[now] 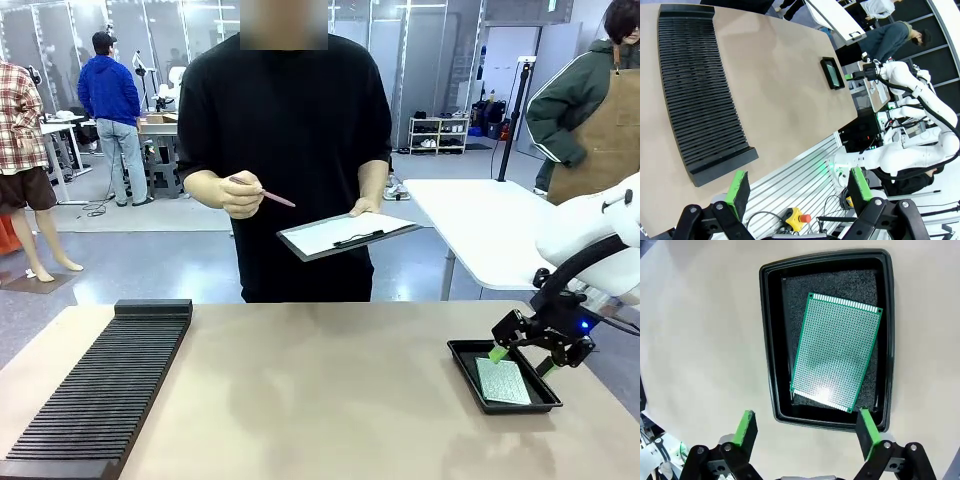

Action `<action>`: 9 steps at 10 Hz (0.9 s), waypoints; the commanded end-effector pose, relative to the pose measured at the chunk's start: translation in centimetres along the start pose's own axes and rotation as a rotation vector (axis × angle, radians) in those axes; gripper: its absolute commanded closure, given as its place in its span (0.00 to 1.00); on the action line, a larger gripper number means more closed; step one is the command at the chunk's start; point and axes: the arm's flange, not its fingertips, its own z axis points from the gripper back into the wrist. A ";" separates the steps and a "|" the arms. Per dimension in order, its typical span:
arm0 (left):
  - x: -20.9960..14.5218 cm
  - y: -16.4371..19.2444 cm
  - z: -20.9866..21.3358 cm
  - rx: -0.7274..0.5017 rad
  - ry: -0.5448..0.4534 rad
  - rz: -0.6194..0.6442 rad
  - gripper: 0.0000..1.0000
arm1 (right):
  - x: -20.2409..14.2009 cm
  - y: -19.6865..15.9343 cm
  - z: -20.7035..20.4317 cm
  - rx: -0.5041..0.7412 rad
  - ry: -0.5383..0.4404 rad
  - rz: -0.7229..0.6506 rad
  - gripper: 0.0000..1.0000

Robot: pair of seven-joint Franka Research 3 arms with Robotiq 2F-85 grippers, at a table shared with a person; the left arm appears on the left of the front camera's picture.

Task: Inspect the PCB.
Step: Place the Blank PCB in the ESD tray.

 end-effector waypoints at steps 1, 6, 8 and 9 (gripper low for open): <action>0.0 -0.2 -0.1 0.005 0.005 -0.002 0.00 | 0.0 -0.2 -0.3 0.011 0.000 0.003 0.00; 0.0 -0.2 -0.1 0.005 0.005 -0.002 0.00 | 0.0 -0.2 -0.3 0.011 0.000 0.003 0.00; 0.0 -0.2 -0.1 0.005 0.005 -0.002 0.00 | 0.0 -0.2 -0.3 0.011 0.000 0.003 0.00; 0.0 -0.2 -0.1 0.005 0.005 -0.002 0.00 | 0.0 -0.2 -0.3 0.011 0.000 0.003 0.00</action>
